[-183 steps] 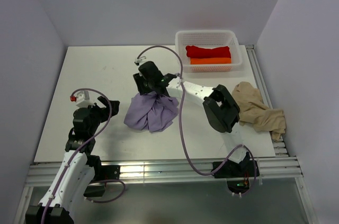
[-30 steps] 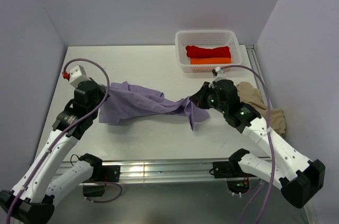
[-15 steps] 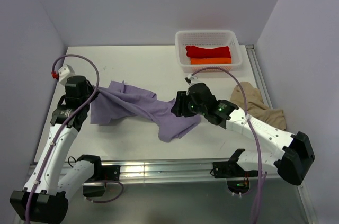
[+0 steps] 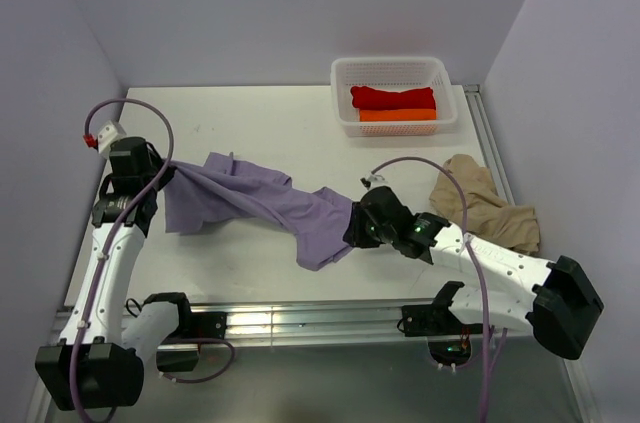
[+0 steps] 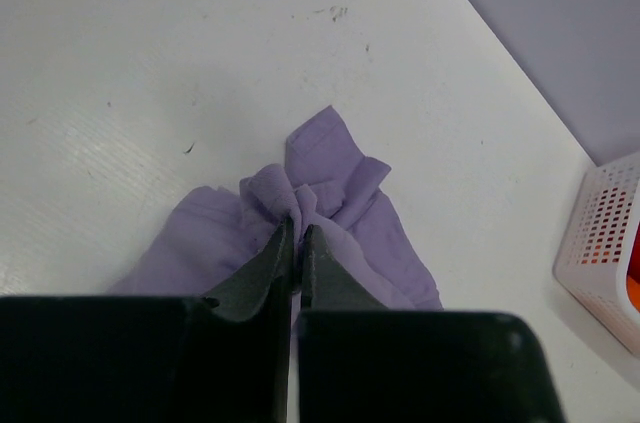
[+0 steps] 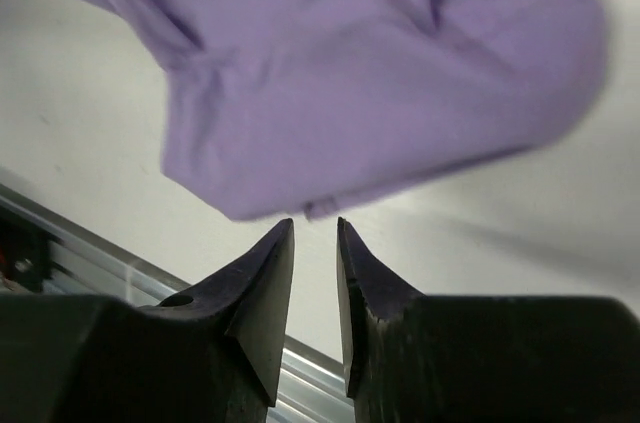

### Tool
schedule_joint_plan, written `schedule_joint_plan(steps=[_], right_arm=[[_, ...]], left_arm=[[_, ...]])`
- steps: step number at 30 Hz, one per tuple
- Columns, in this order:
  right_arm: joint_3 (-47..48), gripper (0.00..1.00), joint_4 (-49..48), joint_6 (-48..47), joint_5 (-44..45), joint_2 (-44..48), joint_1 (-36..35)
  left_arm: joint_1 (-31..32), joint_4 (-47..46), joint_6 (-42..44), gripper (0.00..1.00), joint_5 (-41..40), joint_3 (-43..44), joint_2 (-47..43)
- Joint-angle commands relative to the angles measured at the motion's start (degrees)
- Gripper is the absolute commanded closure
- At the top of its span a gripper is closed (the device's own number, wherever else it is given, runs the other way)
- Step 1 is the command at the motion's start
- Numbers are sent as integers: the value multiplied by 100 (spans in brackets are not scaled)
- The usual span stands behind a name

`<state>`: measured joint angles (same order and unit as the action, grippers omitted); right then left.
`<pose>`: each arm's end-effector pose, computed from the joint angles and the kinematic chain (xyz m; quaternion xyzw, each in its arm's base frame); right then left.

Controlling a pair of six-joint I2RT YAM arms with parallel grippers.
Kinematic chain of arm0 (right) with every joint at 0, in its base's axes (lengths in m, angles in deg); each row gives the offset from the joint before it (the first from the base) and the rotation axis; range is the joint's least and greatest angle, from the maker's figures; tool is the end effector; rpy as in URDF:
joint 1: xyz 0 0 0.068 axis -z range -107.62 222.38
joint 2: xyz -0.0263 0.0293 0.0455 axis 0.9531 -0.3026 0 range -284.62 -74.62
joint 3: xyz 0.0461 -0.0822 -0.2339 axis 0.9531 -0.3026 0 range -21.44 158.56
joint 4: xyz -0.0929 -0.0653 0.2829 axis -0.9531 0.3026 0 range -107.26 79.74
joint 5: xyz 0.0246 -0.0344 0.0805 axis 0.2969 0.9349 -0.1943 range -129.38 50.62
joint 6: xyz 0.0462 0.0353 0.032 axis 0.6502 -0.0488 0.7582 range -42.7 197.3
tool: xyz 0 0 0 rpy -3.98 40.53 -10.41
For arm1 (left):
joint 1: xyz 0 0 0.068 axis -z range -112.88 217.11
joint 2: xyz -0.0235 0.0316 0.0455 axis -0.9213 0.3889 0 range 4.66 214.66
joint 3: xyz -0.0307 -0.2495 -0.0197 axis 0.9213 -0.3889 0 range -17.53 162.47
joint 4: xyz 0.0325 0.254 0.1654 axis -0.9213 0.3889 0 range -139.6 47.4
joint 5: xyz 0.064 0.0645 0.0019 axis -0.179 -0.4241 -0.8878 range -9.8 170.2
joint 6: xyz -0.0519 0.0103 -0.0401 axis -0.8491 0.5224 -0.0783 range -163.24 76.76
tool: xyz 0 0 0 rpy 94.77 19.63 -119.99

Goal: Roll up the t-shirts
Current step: Flatten the tshirt

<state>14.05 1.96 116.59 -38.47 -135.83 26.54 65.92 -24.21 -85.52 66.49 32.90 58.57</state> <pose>0.1962 0.2010 0.1645 -0.0498 0.9223 0.2537 0.2871 0.2802 0.0184 0.2914 -0.3730 0.7716 -0.0809 0.5088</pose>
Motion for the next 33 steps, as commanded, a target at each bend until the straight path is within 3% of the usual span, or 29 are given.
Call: schedule_joint_plan(steps=[1,16,33], right_arm=[[-173,69,-68,316,217,154,-258],[652,71,29,369,1008,-1700,-1154],[776,66,-59,510,1280,-2352,-1383]], left_arm=[[-206,-508,-43,100,246,116,128],[-224,-754,-78,100,326,107,181],[-224,-851,-78,100,378,81,181]])
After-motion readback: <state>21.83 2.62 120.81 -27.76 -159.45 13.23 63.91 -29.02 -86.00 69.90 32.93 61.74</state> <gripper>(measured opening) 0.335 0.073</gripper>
